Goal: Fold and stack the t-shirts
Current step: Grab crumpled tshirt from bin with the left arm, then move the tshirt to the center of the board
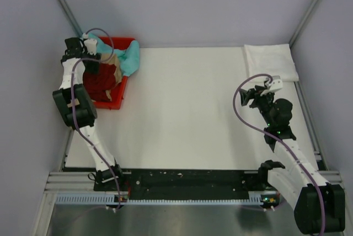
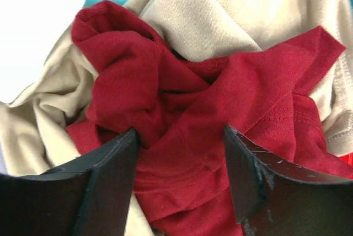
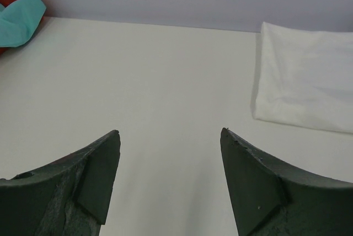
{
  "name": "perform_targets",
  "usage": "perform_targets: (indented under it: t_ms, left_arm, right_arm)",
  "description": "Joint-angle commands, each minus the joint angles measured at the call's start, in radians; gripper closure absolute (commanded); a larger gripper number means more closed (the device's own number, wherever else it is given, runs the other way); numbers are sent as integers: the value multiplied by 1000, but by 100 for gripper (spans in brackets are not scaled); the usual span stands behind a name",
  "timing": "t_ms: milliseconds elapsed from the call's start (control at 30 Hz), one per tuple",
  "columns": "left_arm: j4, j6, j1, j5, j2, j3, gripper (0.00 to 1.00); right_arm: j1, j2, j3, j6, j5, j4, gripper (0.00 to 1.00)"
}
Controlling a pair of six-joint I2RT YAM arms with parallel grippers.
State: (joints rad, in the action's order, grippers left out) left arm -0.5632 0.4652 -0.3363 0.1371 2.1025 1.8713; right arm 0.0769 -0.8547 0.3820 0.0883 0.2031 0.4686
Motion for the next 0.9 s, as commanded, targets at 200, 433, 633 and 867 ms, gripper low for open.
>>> perform_targets:
  t_ms: [200,433,633,867]
  left_arm:
    - [-95,-66,8,-47,-45,92,100]
    - [-44,-106,20,61,-335,-26,100]
    - [-15,-102,23,134,-577,-55,100]
    - [-212,-118,39,376,-736,194,100]
  right_arm:
    - [9,36,55,-18,-2,21,28]
    - [9,42,60,7,15,39,28]
    - [12,74,100,54,47,13,28]
    - [24,95,179,122,30,-87,31]
